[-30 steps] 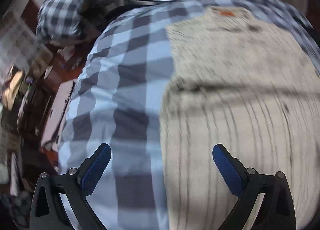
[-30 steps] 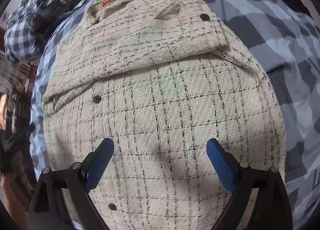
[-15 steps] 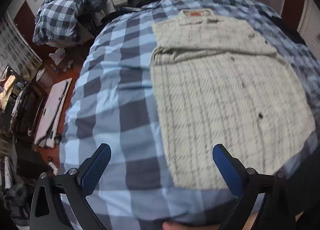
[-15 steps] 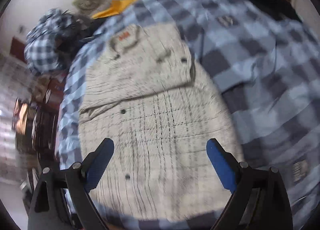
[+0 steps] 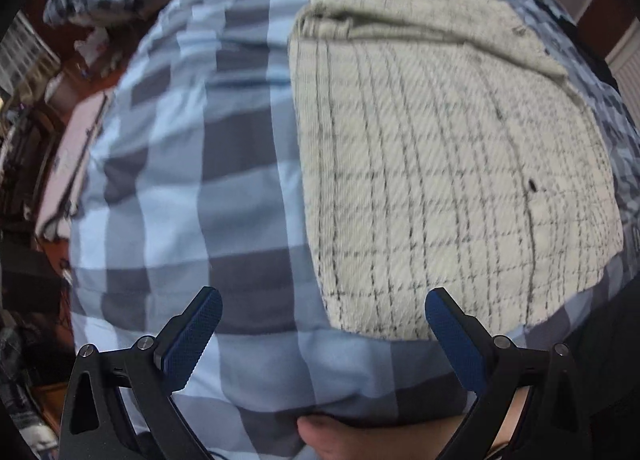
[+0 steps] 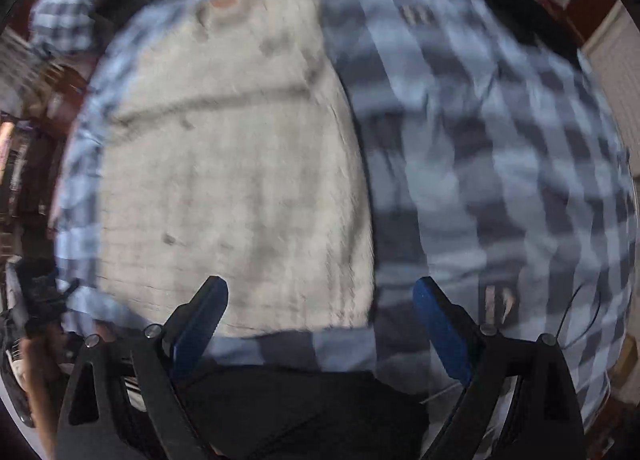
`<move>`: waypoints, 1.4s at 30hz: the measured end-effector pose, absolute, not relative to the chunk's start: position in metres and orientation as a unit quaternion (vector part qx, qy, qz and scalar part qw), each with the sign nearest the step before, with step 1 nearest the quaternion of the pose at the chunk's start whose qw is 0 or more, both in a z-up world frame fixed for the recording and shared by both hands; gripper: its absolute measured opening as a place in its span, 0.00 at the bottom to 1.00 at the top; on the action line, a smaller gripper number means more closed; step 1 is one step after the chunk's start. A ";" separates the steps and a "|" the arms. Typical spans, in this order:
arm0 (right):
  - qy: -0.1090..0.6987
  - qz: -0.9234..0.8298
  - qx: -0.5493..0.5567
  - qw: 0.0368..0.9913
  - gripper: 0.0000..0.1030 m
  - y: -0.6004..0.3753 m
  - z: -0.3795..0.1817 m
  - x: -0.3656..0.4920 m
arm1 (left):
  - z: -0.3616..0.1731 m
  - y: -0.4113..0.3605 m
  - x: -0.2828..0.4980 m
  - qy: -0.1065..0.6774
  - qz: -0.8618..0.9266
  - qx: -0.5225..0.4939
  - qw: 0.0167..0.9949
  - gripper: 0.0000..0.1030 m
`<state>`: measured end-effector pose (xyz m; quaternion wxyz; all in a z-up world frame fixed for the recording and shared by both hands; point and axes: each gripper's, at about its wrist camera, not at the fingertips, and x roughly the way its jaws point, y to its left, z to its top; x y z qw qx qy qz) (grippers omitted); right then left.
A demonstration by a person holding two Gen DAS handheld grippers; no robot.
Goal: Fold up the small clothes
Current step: 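Withdraw the right tool from the shirt, then grasp the shirt hem edges with both tools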
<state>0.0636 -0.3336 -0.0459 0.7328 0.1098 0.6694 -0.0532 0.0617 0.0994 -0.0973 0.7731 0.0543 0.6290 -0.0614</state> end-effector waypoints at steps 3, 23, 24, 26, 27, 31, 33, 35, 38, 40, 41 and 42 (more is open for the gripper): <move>0.696 -0.071 0.132 0.702 0.89 -0.345 -0.090 0.064 | -0.116 0.106 0.067 0.657 -0.058 0.039 0.751 1.00; 0.846 -0.039 0.162 0.507 0.89 -0.343 -0.222 0.080 | -0.208 0.113 0.075 0.737 -0.075 0.039 0.670 0.98; 0.850 -0.035 0.163 0.500 0.89 -0.342 -0.225 0.081 | -0.213 0.114 0.073 0.739 -0.072 0.042 0.668 0.98; 0.854 -0.023 0.172 0.491 0.89 -0.340 -0.230 0.081 | -0.218 0.115 0.073 0.739 -0.068 0.038 0.669 0.91; 0.853 -0.014 0.182 0.489 0.89 -0.340 -0.233 0.082 | -0.219 0.115 0.073 0.739 -0.069 0.033 0.670 0.85; 0.851 -0.010 0.209 0.482 0.89 -0.349 -0.240 0.085 | -0.224 0.106 0.079 0.738 -0.082 0.033 0.669 0.61; 0.844 -0.015 0.213 0.493 0.82 -0.354 -0.242 0.089 | -0.224 0.103 0.077 0.737 -0.092 0.027 0.669 0.38; 0.845 -0.025 0.207 0.493 0.72 -0.356 -0.246 0.094 | -0.223 0.102 0.074 0.736 -0.096 0.019 0.669 0.27; 0.844 -0.018 0.187 0.502 0.55 -0.349 -0.241 0.101 | -0.224 0.097 0.069 0.732 -0.100 0.023 0.673 0.12; 0.839 -0.015 0.181 0.513 0.36 -0.345 -0.235 0.102 | -0.222 0.098 0.069 0.730 -0.100 0.010 0.676 0.06; 0.836 -0.011 0.184 0.517 0.20 -0.345 -0.231 0.103 | -0.220 0.098 0.068 0.729 -0.101 0.000 0.677 0.05; 0.830 -0.005 0.191 0.524 0.12 -0.343 -0.226 0.103 | -0.218 0.101 0.068 0.726 -0.100 -0.015 0.680 0.04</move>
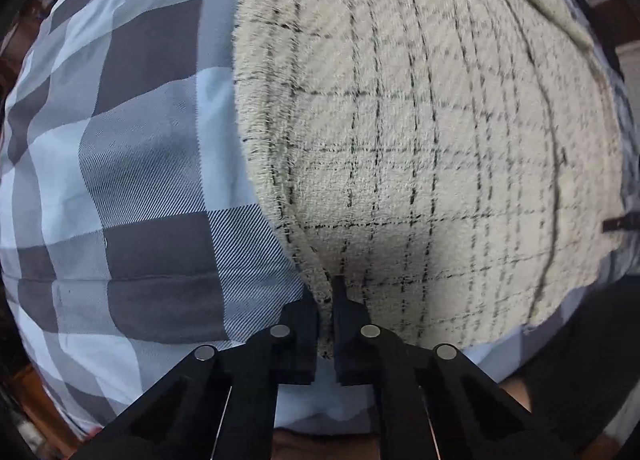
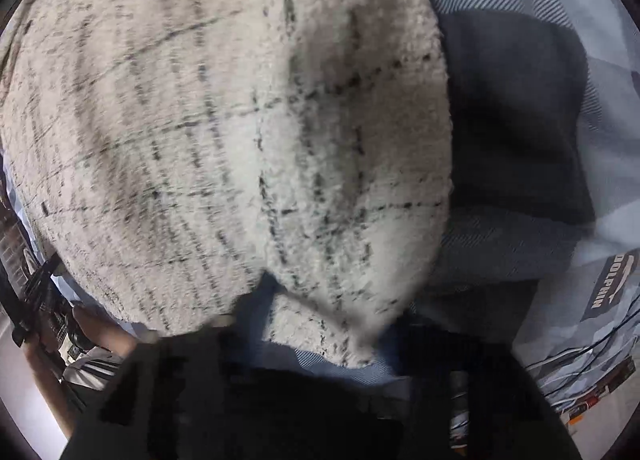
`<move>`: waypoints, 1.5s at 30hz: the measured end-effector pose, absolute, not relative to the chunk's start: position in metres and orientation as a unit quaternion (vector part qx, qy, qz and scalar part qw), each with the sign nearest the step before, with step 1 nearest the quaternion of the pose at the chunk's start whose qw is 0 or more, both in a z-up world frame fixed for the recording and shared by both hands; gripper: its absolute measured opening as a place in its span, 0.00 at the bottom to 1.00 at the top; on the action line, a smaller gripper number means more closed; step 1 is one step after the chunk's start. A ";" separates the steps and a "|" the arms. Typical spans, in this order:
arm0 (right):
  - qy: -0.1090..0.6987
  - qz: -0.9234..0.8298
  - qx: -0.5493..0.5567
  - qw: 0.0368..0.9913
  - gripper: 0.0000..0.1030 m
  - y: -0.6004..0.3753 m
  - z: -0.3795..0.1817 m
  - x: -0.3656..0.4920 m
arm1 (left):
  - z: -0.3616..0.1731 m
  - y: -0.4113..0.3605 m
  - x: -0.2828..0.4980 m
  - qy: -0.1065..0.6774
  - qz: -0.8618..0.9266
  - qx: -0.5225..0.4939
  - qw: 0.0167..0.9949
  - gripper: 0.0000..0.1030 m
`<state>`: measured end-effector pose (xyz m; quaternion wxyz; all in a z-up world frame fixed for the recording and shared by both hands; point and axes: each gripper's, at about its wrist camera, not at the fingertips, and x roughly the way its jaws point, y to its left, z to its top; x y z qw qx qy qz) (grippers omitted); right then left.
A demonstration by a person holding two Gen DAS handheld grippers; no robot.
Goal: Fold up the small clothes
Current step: 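Grasp the shirt hem edges with both tools, then lift the hem with both tools and fold it over toward the collar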
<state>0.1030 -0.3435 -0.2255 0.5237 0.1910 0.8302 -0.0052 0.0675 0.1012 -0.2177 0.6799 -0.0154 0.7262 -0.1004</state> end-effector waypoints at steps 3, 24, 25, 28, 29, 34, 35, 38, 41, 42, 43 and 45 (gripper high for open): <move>0.807 0.004 0.193 0.558 0.06 -0.345 -0.205 0.105 | -0.205 0.109 0.070 0.717 -0.103 -0.058 0.687 0.04; 0.557 0.158 0.304 0.756 0.03 -0.380 -0.038 0.037 | -0.018 0.165 0.034 0.573 -0.151 -0.210 0.777 0.03; 0.547 0.165 0.309 0.760 0.03 -0.383 -0.032 0.032 | -0.012 0.165 0.030 0.568 -0.156 -0.213 0.780 0.03; 0.524 0.184 0.309 0.772 0.03 -0.378 -0.024 0.027 | -0.002 0.169 0.012 0.563 -0.173 -0.214 0.779 0.03; 0.525 0.185 0.306 0.773 0.03 -0.374 -0.028 0.026 | -0.002 0.167 0.007 0.567 -0.176 -0.212 0.776 0.03; 0.523 0.201 0.318 0.765 0.03 -0.371 -0.025 -0.004 | 0.002 0.157 -0.027 0.582 -0.201 -0.200 0.762 0.03; 0.520 0.204 0.324 0.764 0.03 -0.374 -0.028 -0.013 | 0.005 0.156 -0.036 0.582 -0.204 -0.197 0.762 0.03; 0.510 0.205 0.341 0.763 0.03 -0.384 -0.013 -0.032 | 0.018 0.159 -0.062 0.576 -0.215 -0.200 0.763 0.03; 0.494 0.196 0.358 0.768 0.03 -0.391 -0.002 -0.055 | 0.031 0.163 -0.084 0.566 -0.226 -0.213 0.764 0.03; 0.488 0.193 0.365 0.769 0.03 -0.393 0.001 -0.063 | 0.035 0.164 -0.091 0.562 -0.230 -0.220 0.763 0.03; 0.481 0.193 0.369 0.772 0.03 -0.393 0.005 -0.070 | 0.038 0.165 -0.098 0.558 -0.234 -0.223 0.765 0.03; 0.473 0.195 0.369 0.776 0.03 -0.391 0.010 -0.076 | 0.042 0.168 -0.108 0.550 -0.234 -0.231 0.767 0.03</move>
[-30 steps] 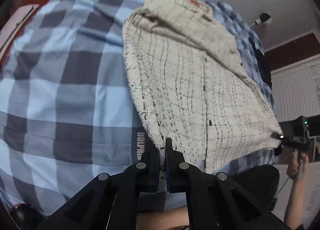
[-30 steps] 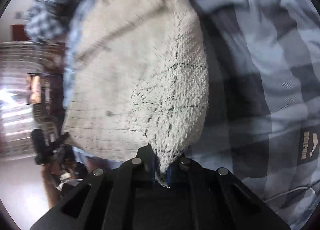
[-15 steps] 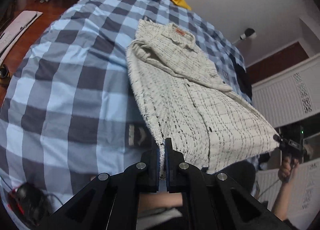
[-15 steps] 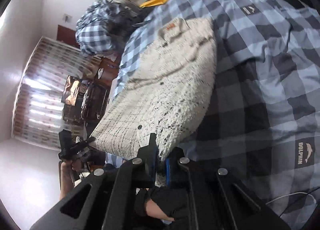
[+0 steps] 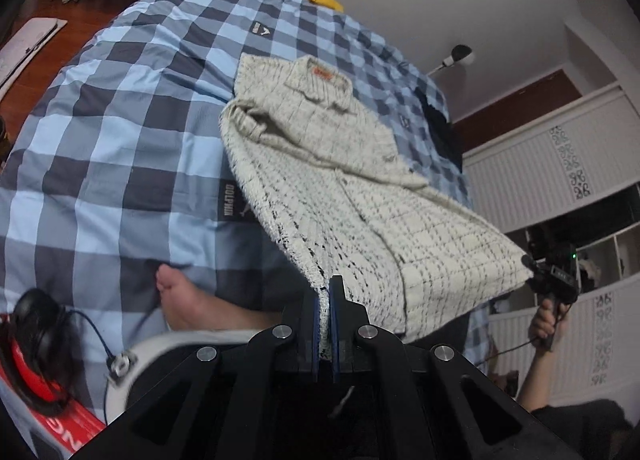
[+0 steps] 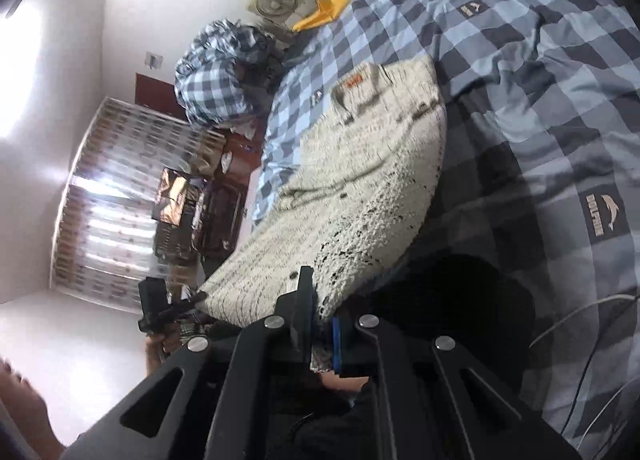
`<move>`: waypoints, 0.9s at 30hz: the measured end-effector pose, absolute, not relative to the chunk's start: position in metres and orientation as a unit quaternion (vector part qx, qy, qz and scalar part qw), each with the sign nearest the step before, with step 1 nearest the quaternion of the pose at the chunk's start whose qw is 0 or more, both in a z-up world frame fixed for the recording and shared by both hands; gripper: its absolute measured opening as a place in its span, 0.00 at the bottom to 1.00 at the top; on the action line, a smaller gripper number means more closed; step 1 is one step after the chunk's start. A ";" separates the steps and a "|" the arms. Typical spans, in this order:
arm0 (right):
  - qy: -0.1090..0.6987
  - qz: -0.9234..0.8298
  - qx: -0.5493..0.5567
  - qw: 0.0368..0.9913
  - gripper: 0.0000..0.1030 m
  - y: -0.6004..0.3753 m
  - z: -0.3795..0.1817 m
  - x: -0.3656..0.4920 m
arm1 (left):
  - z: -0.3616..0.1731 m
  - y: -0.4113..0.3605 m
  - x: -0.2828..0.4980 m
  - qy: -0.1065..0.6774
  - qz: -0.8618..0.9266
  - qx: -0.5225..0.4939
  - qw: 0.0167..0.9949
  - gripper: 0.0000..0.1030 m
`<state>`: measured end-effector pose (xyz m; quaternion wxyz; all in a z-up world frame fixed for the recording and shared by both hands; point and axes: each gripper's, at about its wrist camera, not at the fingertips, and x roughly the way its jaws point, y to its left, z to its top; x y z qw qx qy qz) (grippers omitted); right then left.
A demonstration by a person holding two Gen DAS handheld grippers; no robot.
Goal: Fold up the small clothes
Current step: 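Lift the hem with both tools and fold it over toward the collar, then open both tools and release the folded hem onto the shirt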
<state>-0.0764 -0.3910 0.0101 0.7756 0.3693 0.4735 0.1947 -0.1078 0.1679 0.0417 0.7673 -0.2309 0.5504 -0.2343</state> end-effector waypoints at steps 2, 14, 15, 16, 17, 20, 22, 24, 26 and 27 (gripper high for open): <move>0.471 0.190 0.368 0.779 0.03 -0.390 0.013 -0.072 | 0.044 0.173 -0.103 0.541 -0.229 -0.254 0.769 0.03; 0.463 0.170 0.380 0.783 0.03 -0.448 -0.013 0.153 | 0.022 0.185 0.134 0.502 -0.156 -0.335 0.782 0.03; 0.463 0.158 0.383 0.784 0.03 -0.456 -0.019 0.185 | 0.019 0.181 0.174 0.503 -0.148 -0.329 0.786 0.03; 0.461 0.146 0.395 0.781 0.03 -0.463 -0.026 0.207 | 0.016 0.178 0.207 0.499 -0.139 -0.325 0.792 0.03; 0.465 0.133 0.417 0.770 0.03 -0.471 -0.039 0.244 | 0.013 0.175 0.233 0.493 -0.129 -0.324 0.797 0.03; 0.454 0.082 0.497 0.735 0.07 -0.493 -0.082 0.316 | -0.020 0.152 0.322 0.534 -0.106 -0.300 0.784 0.04; 0.454 0.031 0.561 0.692 0.12 -0.509 -0.115 0.341 | -0.045 0.132 0.357 0.576 -0.058 -0.258 0.774 0.04; 0.429 -0.020 0.578 0.694 0.17 -0.525 -0.116 0.347 | -0.055 0.116 0.370 0.595 -0.038 -0.203 0.777 0.06; 0.411 -0.045 0.555 0.722 0.57 -0.539 -0.102 0.350 | -0.065 0.104 0.381 0.614 -0.019 -0.149 0.775 0.07; 0.406 -0.059 0.524 0.746 0.65 -0.543 -0.090 0.350 | -0.069 0.102 0.385 0.616 -0.010 -0.131 0.776 0.07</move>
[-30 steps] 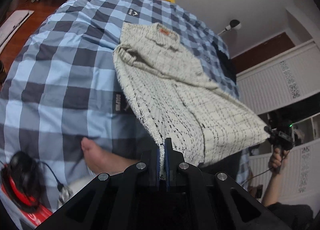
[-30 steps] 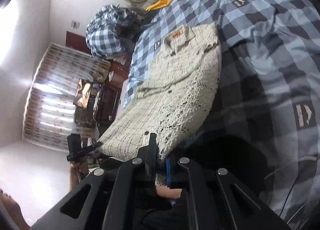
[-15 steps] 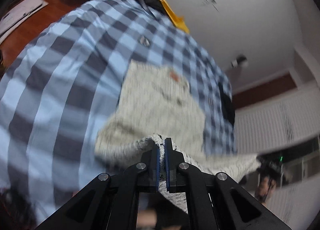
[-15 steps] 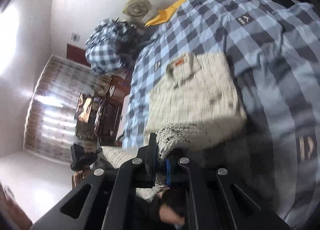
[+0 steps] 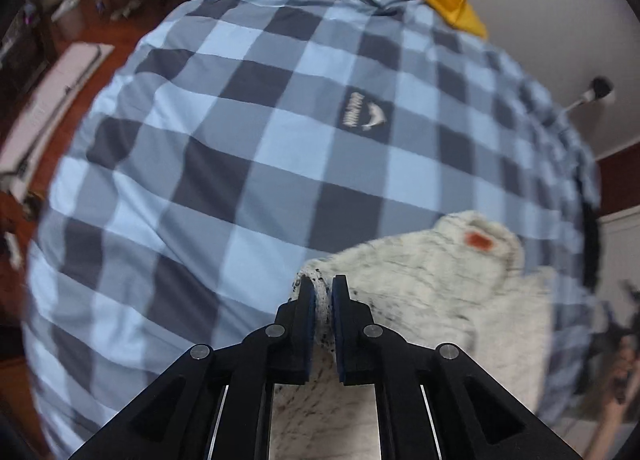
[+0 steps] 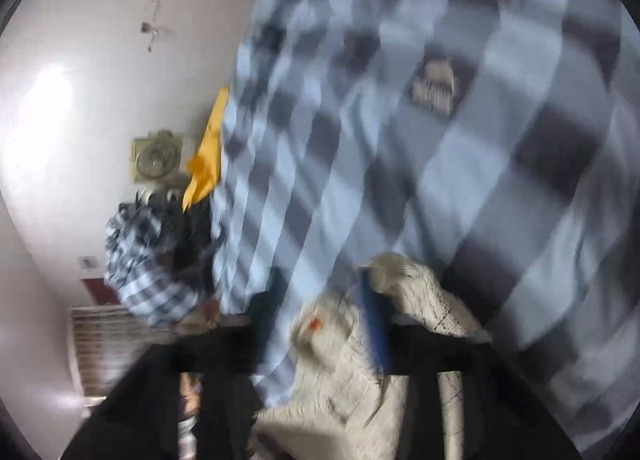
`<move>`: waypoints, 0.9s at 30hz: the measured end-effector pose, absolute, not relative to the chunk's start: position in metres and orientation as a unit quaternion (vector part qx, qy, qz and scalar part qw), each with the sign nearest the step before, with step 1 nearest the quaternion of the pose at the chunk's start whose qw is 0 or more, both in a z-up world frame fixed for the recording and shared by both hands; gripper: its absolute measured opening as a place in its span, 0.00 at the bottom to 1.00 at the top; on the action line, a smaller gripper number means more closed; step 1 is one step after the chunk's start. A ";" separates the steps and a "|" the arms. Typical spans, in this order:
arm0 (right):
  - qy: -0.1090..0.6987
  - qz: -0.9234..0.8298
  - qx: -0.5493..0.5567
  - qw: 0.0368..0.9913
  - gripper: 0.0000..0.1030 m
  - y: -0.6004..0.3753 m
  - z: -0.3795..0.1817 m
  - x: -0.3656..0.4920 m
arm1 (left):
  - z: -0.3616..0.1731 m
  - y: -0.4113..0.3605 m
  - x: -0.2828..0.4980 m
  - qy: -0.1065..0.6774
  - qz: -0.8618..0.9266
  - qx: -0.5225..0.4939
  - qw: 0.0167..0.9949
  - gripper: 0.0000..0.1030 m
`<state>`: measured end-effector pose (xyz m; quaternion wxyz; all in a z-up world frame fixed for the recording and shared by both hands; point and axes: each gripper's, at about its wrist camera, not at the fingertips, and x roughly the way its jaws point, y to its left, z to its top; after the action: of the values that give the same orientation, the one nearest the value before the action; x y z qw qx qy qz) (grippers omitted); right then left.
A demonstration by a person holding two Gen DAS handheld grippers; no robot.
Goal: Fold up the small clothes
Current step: 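Open both tools and release the folded hem onto the shirt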
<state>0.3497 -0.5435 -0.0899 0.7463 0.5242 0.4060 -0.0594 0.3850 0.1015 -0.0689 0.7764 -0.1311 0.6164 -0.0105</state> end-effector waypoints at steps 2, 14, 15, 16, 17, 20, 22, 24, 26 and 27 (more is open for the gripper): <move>0.429 -0.088 0.421 0.794 0.71 -0.529 -0.068 0.348 | -0.072 0.095 0.389 0.620 -0.019 -0.101 0.778 0.07; 0.608 0.073 0.147 0.777 0.71 -0.341 -0.135 0.329 | -0.045 0.108 0.383 0.572 0.004 -0.138 0.809 1.00; 0.618 0.073 0.172 0.764 0.71 -0.341 -0.145 0.330 | -0.047 0.104 0.376 0.573 0.006 -0.125 0.810 1.00; 0.628 0.073 0.193 0.750 0.71 -0.339 -0.155 0.330 | -0.055 0.098 0.362 0.575 0.005 -0.106 0.812 1.00; 0.642 0.069 0.223 0.730 0.71 -0.339 -0.170 0.330 | -0.062 0.094 0.350 0.578 0.006 -0.092 0.811 1.00; 0.658 0.059 0.289 0.693 0.71 -0.339 -0.191 0.329 | -0.086 0.082 0.317 0.595 -0.001 -0.054 0.802 1.00; 0.644 0.054 0.321 0.692 0.71 -0.340 -0.197 0.333 | -0.104 0.073 0.297 0.603 -0.017 -0.036 0.797 1.00; 0.627 0.039 0.331 0.704 0.71 -0.342 -0.202 0.340 | -0.117 0.061 0.280 0.603 -0.038 -0.020 0.797 1.00; 0.617 0.028 0.326 0.716 0.67 -0.342 -0.206 0.348 | -0.127 0.048 0.268 0.599 -0.061 -0.001 0.798 1.00; 0.612 0.020 0.323 0.722 0.59 -0.343 -0.207 0.350 | -0.129 0.043 0.264 0.597 -0.071 0.005 0.799 1.00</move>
<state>0.3498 -0.3428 -0.2071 0.7215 0.3226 0.6123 0.0204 0.2638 0.0432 -0.1295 0.7991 0.0054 0.5969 -0.0709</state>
